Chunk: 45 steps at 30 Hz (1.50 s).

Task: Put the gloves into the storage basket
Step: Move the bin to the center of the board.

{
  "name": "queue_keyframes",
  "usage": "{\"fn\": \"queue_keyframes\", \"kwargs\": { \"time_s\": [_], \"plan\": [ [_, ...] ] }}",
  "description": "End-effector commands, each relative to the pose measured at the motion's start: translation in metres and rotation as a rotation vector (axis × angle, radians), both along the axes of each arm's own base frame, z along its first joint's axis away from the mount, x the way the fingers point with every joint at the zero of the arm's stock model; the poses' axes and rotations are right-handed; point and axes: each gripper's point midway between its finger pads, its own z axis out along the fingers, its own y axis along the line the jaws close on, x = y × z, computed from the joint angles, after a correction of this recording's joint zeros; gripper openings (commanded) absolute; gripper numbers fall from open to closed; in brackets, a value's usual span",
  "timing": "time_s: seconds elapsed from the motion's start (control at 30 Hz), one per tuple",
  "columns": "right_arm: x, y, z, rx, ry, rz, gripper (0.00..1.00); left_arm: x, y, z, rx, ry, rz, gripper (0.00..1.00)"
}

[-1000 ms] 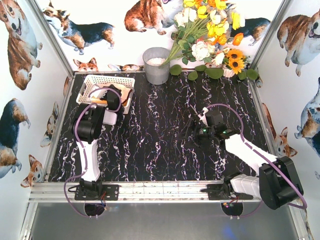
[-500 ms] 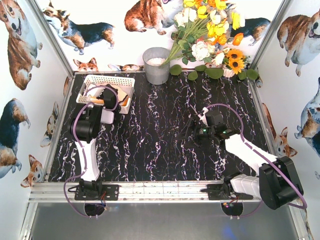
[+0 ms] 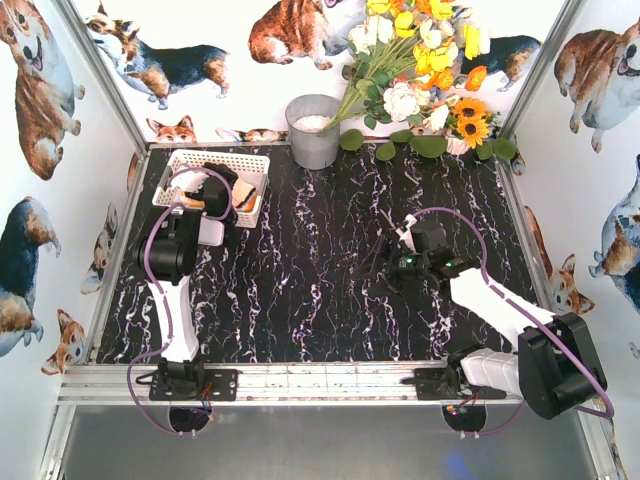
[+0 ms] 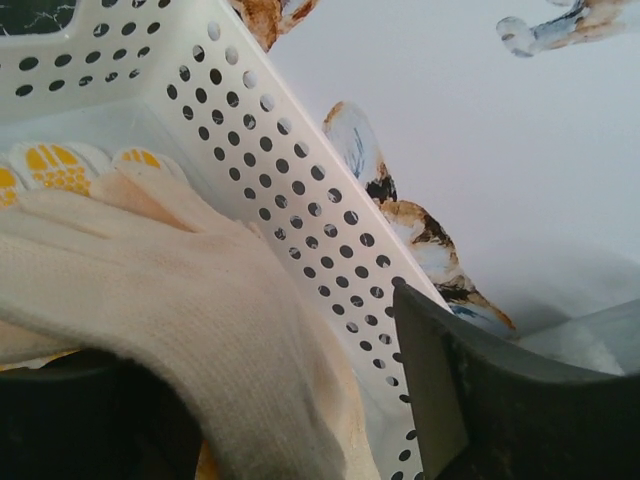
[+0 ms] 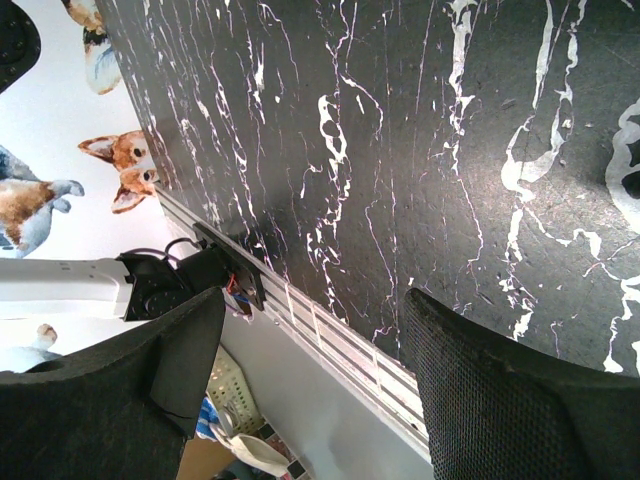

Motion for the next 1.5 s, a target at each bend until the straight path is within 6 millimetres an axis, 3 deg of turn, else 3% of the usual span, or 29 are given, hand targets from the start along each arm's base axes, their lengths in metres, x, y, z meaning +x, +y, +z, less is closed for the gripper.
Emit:
{"fn": "queue_keyframes", "kwargs": {
  "time_s": [0.0,0.27,0.43,0.5,0.67,0.9,0.93,1.1,1.27,1.47],
  "plan": [
    [0.015,0.006,0.026,0.049,-0.094,0.003,0.74,-0.002,0.011,0.021,0.009,-0.016,-0.021,0.64],
    [0.013,0.006,0.028,0.055,-0.105,0.006,0.74,-0.007,0.023,0.033,0.026,0.040,-0.026,0.76],
    [0.012,0.005,0.028,0.057,-0.111,0.006,0.74,-0.001,0.029,0.020,-0.012,0.085,-0.083,0.75],
    [0.012,0.005,0.027,0.057,-0.113,0.004,0.74,0.001,0.027,0.014,-0.029,0.101,-0.114,0.69],
    [0.015,0.006,0.031,0.059,-0.129,0.008,0.74,-0.003,0.026,0.015,-0.046,0.081,-0.117,0.41],
    [0.042,0.014,0.053,0.059,-0.229,0.024,0.74,-0.001,0.013,0.048,-0.064,-0.021,-0.203,0.05],
    [0.048,0.017,0.059,0.067,-0.249,0.030,0.74,-0.002,0.011,0.055,-0.066,-0.042,-0.216,0.00],
    [0.085,0.043,0.078,0.071,-0.349,0.070,0.74,-0.011,0.000,0.084,-0.070,-0.102,-0.274,0.00],
    [0.122,0.085,0.073,0.031,-0.394,0.123,0.72,-0.028,-0.007,0.101,-0.059,-0.126,-0.315,0.00],
    [0.167,0.140,0.067,0.101,-0.416,0.167,0.65,-0.034,-0.025,0.111,-0.050,-0.111,-0.416,0.00]
  ]
}}
